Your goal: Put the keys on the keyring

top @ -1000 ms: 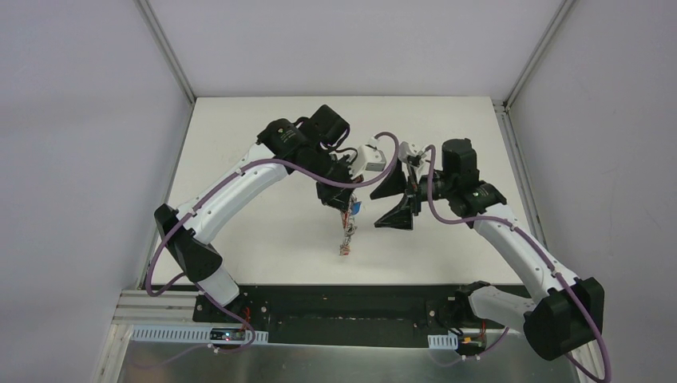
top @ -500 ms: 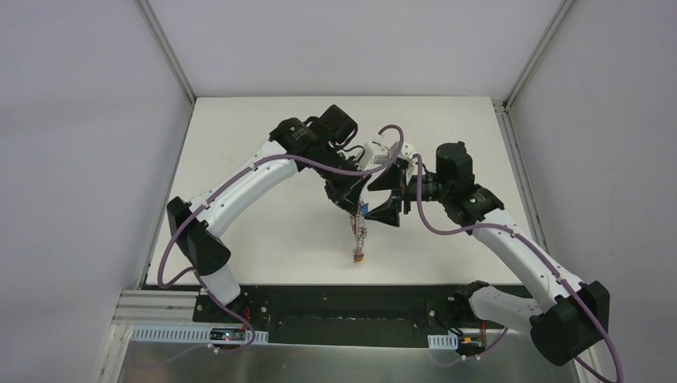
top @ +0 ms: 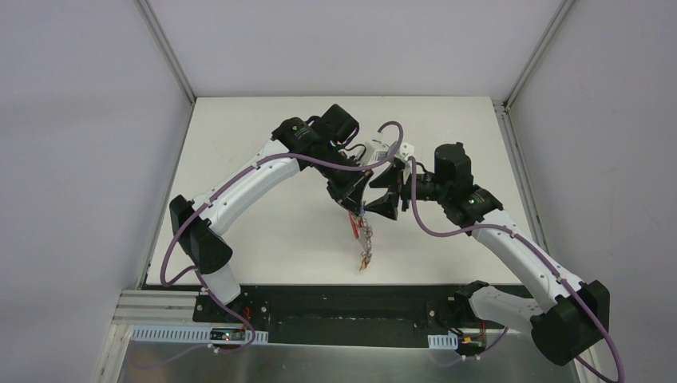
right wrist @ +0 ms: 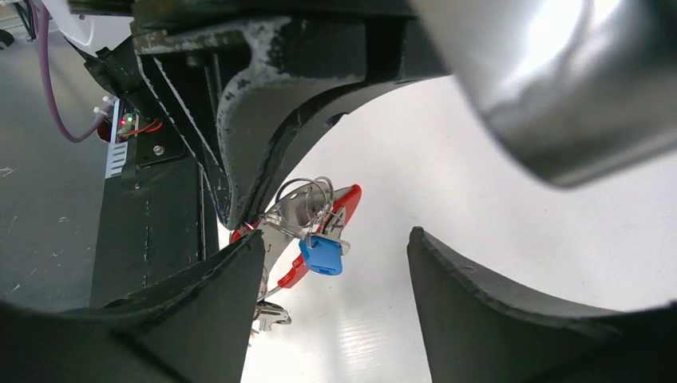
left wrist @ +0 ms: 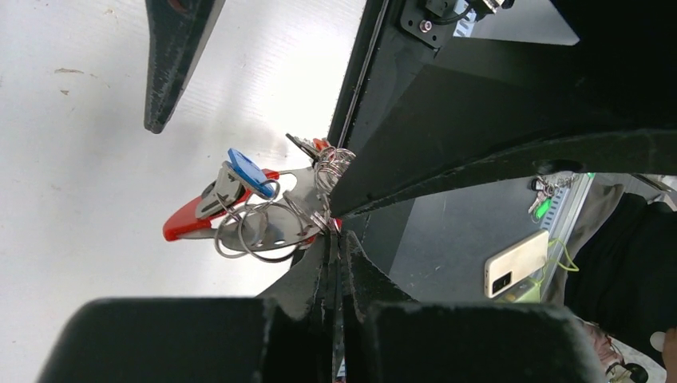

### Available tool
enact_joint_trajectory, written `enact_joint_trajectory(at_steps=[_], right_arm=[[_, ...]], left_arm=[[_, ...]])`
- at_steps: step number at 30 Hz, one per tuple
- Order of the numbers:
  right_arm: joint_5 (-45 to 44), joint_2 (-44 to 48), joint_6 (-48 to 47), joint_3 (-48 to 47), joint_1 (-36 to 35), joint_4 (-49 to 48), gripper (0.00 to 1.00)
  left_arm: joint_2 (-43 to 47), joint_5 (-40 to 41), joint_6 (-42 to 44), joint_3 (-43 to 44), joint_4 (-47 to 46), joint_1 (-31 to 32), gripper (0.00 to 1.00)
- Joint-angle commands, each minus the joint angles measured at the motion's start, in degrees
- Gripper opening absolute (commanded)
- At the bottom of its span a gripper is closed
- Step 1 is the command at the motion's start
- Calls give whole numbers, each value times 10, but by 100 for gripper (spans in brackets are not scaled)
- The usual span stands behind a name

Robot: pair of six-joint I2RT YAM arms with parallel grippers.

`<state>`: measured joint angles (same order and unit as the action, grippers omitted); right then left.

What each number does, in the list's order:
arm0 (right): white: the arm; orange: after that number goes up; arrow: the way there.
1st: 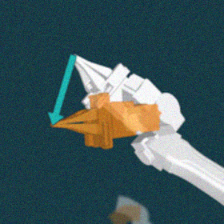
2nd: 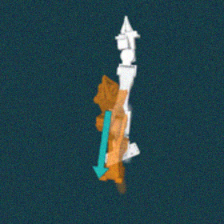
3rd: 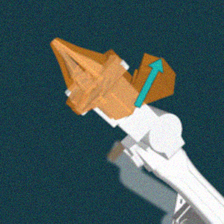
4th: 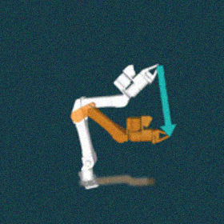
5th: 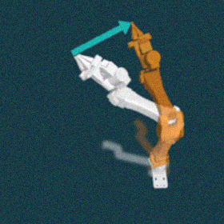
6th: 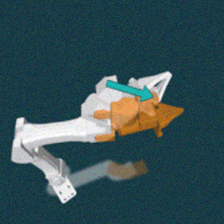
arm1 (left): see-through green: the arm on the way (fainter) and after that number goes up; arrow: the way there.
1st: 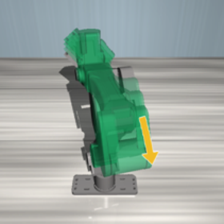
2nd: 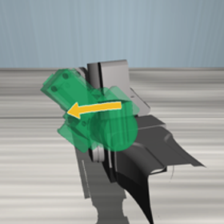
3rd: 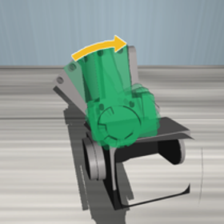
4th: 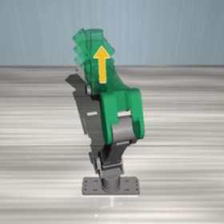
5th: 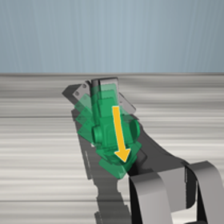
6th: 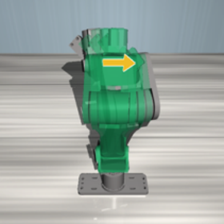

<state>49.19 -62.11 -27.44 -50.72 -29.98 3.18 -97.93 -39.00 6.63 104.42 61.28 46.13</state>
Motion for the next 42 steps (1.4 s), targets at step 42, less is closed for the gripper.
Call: enact_joint_trajectory(at_steps=[42], right_arm=[[163, 13, -63, -33, 8, 80, 31]], left_arm=[[30, -34, 183, 21, 39, 1, 0]])
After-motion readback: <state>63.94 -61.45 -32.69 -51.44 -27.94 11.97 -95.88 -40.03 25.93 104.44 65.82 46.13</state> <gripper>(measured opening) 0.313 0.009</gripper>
